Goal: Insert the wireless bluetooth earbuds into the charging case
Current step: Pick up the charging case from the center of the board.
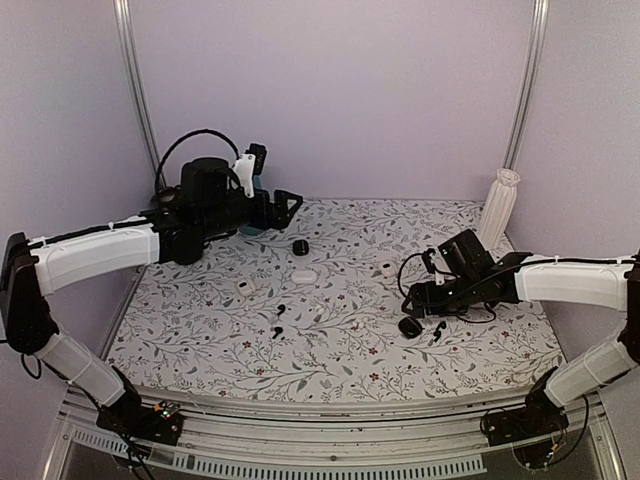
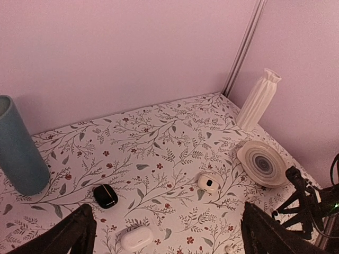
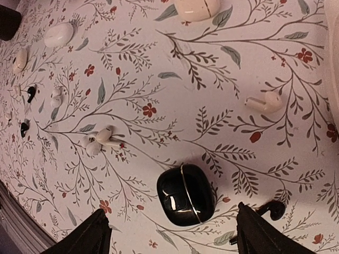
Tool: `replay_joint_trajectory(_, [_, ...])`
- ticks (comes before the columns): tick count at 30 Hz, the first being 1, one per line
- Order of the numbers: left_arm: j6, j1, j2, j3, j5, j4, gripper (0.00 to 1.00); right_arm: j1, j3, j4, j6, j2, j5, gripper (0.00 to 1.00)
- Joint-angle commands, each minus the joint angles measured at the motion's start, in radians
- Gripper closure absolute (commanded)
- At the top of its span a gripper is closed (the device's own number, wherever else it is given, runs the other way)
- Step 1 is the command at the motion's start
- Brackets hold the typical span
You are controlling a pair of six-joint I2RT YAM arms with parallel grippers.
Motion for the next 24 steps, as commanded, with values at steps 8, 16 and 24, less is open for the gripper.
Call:
replay_joint_trajectory(8, [-0.050, 0.002, 0.057, 0.007, 0.126, 0.049, 0.04, 0.045, 0.002, 0.008, -0.077, 0.074, 0.037, 0.27])
replay_joint_trajectory(16, [-0.079, 0.002, 0.039, -0.036, 0.092, 0.036, 0.04, 0.045, 0.007, 0.066, -0.102, 0.127, 0.019, 0.30])
replay_joint_trajectory(24, [-0.075, 0.002, 0.049, -0.027, 0.085, 0.007, 0.04, 0.069, 0.008, 0.084, -0.106, 0.169, 0.050, 0.31])
